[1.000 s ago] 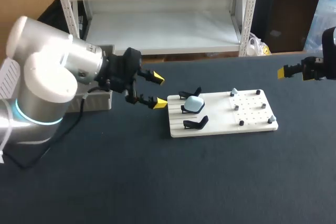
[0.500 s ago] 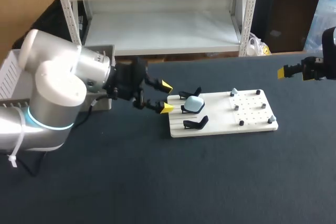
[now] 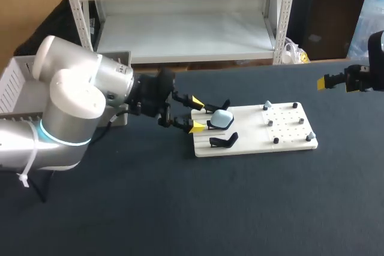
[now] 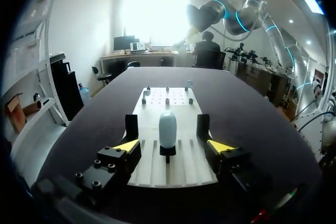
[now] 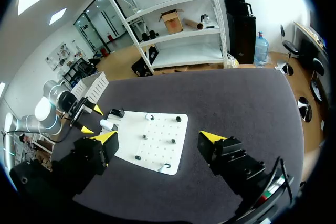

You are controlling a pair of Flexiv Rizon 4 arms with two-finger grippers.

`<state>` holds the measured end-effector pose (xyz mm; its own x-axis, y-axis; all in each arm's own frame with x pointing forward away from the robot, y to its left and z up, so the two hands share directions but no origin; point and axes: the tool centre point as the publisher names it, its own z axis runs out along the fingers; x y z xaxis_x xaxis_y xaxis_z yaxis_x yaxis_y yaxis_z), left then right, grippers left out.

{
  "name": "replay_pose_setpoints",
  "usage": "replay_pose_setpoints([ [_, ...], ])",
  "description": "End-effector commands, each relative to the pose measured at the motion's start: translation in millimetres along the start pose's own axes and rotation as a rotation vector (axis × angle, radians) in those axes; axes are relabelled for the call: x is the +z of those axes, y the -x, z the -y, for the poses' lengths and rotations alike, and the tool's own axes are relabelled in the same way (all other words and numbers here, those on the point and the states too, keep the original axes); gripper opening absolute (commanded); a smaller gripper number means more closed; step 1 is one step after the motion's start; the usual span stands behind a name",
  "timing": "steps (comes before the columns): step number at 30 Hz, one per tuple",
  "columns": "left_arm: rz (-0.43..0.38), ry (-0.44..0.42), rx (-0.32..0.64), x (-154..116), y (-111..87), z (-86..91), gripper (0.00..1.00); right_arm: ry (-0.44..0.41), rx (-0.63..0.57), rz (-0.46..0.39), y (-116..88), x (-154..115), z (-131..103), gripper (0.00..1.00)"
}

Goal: Pick up each earbud case from the left stands, insert the matching earbuds, close the lid, and place the case in the box.

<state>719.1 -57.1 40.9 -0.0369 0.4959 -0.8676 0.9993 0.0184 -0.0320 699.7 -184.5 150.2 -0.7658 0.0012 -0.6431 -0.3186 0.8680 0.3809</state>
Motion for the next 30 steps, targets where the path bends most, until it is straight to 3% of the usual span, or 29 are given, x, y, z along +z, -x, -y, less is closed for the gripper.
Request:
replay_pose_setpoints([
  [1, 0.008, -0.016, -0.003, 7, -1.1, -7.1, 0.77, 0.005, -0.001, 0.000, 0, 0, 1, 1.00],
  [10, 0.013, -0.033, -0.005, 18, -1.3, -3.3, 0.75, 0.005, -0.001, 0.000, 0, 0, 1, 1.00],
  [22, 0.014, -0.038, -0.010, 31, 0.0, -5.7, 0.57, 0.005, -0.001, 0.000, 0, 0, 1, 1.00],
  [30, 0.016, -0.033, -0.025, 36, 0.4, -6.8, 0.55, 0.005, -0.001, 0.000, 0, 0, 1, 1.00],
])
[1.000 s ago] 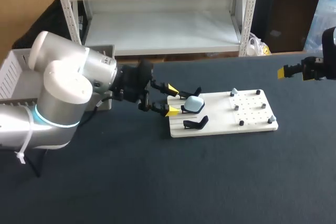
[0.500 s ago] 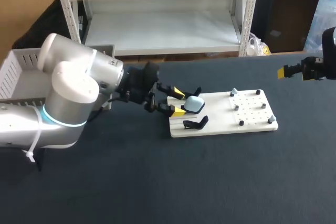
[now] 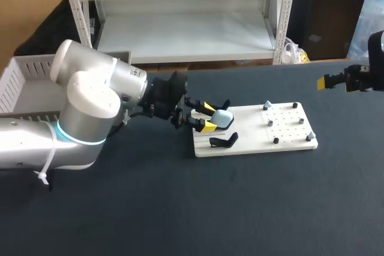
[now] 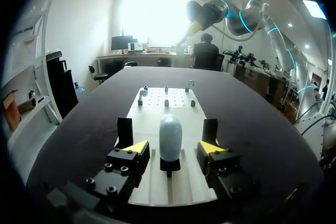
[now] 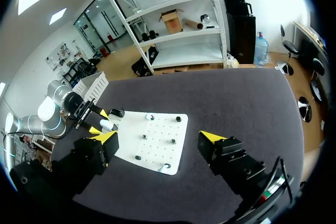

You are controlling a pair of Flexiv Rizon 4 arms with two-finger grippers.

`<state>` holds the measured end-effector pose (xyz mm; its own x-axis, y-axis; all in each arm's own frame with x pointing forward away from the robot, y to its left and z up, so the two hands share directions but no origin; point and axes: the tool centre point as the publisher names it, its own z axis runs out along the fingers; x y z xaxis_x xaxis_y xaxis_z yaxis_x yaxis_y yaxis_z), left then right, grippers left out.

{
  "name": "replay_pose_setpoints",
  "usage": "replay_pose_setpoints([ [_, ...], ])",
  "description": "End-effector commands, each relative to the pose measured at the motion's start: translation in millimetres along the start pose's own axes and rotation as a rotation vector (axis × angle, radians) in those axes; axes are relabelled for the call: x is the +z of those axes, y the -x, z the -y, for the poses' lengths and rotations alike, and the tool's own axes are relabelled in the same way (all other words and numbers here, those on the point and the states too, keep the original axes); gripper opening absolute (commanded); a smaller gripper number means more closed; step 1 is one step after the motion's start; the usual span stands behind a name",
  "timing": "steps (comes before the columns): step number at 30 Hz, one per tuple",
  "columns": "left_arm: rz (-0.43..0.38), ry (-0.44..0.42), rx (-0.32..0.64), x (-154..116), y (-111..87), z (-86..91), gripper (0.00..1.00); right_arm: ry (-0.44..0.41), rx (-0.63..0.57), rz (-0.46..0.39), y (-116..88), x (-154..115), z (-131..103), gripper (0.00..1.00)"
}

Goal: Pick up each earbud case from the left stands, insert the matching earbuds, close the lid, and place the case in the box.

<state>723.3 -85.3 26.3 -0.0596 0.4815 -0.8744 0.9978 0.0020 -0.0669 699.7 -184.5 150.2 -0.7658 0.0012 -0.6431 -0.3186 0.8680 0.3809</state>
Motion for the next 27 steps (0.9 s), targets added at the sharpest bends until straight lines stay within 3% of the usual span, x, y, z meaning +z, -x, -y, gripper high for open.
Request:
replay_pose_setpoints([
  [1, 0.000, 0.001, -0.005, 5.2, -1.2, -2.8, 0.56, 0.005, -0.001, 0.000, 0.1, 0.3, 0.9, 1.00],
  [27, 0.010, 0.008, -0.024, 14.5, -1.5, -8.0, 0.44, 0.005, -0.001, 0.000, 0.1, 0.3, 0.9, 1.00],
])
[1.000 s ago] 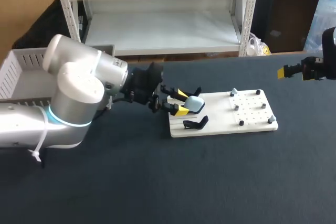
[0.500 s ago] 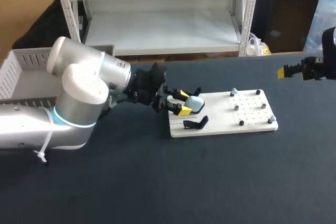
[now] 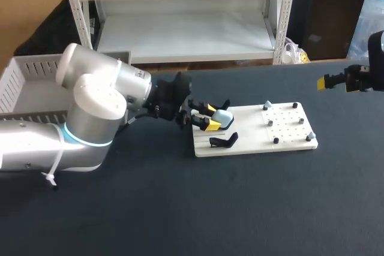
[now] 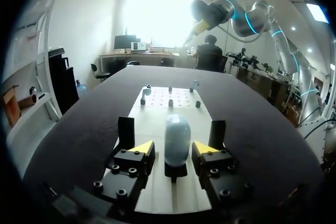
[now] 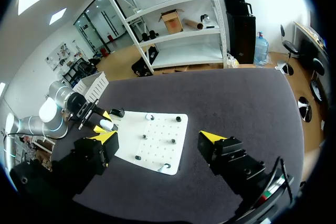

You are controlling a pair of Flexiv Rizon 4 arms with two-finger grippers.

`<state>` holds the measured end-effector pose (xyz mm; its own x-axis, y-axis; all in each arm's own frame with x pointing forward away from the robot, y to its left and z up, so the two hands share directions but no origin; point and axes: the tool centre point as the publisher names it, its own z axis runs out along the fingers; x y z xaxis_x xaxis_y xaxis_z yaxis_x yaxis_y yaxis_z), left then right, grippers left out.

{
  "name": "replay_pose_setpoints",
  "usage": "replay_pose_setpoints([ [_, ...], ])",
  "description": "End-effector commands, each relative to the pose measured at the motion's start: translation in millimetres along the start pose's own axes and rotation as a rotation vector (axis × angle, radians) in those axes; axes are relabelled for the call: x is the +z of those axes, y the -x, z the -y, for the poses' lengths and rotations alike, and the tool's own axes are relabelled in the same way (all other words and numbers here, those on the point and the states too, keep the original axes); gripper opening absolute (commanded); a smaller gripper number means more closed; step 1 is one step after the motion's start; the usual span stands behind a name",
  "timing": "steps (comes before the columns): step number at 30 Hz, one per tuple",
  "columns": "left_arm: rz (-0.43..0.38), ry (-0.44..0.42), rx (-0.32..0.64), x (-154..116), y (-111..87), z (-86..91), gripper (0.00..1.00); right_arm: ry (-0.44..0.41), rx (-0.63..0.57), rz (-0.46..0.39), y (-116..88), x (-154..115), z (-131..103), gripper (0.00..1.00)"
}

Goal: Pick up each earbud case from the left stands, insert the matching earbuds, close the lid, and place the case in the box.

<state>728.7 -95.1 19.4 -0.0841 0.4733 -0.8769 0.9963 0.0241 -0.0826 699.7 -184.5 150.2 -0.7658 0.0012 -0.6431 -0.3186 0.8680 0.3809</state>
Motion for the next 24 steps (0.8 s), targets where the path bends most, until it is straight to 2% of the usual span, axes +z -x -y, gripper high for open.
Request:
replay_pose_setpoints([
  [1, 0.001, -0.005, 0.001, 3, -0.6, -2.0, 0.44, 0.005, -0.001, 0.000, 0, 0, 1, 1.00],
  [6, 0.002, -0.007, 0.000, 4, -0.6, -1.2, 0.45, 0.005, -0.001, 0.000, 0, 0, 1, 1.00],
  [8, 0.003, -0.006, 0.000, 4, -0.5, -1.1, 0.41, 0.005, -0.001, 0.000, 0, 0, 1, 1.00],
  [11, 0.003, -0.004, 0.001, 4, -0.3, -1.0, 0.30, 0.005, -0.001, 0.000, 0, 0, 1, 1.00],
  [16, 0.006, 0.001, -0.001, 2, -0.8, 0.2, 0.00, 0.005, -0.001, 0.000, 0, 0, 1, 1.00],
  [19, 0.015, 0.012, 0.003, -3, 0.6, 1.8, 0.00, 0.005, -0.001, 0.000, 0, 0, 1, 1.00],
  [24, 0.059, 0.026, 0.029, -24, 15.5, 7.6, 0.00, 0.005, -0.001, 0.000, 0, 0, 1, 1.00],
])
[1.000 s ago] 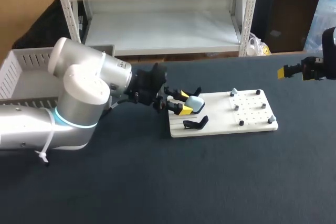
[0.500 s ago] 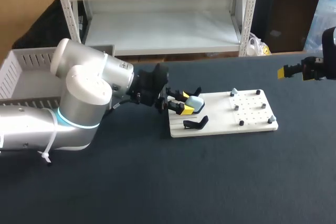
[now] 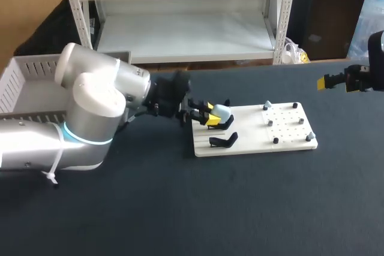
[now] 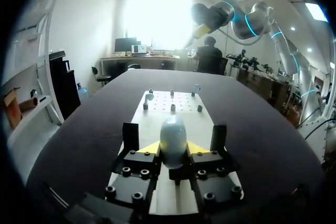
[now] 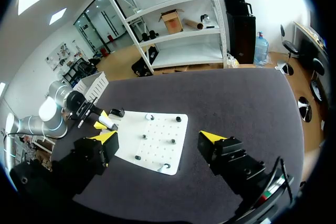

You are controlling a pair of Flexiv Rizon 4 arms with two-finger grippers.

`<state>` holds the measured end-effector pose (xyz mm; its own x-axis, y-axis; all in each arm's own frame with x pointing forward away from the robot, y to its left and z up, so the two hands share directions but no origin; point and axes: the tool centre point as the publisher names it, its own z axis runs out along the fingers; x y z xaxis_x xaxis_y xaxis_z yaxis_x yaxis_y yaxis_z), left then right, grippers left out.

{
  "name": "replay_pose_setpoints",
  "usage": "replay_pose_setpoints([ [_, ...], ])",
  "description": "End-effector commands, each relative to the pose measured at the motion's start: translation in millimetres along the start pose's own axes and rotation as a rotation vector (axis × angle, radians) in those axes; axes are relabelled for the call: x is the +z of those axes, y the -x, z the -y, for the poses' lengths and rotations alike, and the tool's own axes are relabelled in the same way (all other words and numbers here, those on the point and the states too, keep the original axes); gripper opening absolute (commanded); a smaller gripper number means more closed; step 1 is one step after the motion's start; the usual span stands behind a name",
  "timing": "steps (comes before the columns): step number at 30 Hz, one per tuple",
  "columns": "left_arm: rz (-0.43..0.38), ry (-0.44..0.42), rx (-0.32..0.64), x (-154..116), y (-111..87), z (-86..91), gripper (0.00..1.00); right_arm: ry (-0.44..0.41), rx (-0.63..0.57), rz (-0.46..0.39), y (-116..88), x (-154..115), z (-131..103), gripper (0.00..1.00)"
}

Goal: Pick up each earbud case from the left stands, insert the matching earbuds, close the lid, and place the case in the box.

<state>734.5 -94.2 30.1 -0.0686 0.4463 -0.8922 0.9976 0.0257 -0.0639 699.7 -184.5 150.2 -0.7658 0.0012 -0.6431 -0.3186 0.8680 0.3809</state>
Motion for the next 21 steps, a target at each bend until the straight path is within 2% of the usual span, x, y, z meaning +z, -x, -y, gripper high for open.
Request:
replay_pose_setpoints([
  [1, 0.043, 0.016, 0.023, -23, 11.6, 14.2, 0.00, 0.005, -0.001, 0.000, 0, 0, 1, 1.00],
  [7, 0.143, 0.020, 0.095, -44, 46.6, 30.5, 0.00, 0.005, -0.001, 0.000, 0, 0, 1, 1.00],
  [15, 0.262, 0.019, 0.196, -51, 90.0, 50.1, 0.00, 0.005, -0.001, 0.000, 0, 0, 1, 1.00],
  [21, 0.262, 0.019, 0.196, -51, 90.0, 50.1, 0.00, 0.005, -0.001, 0.000, 0, 0, 1, 1.00],
])
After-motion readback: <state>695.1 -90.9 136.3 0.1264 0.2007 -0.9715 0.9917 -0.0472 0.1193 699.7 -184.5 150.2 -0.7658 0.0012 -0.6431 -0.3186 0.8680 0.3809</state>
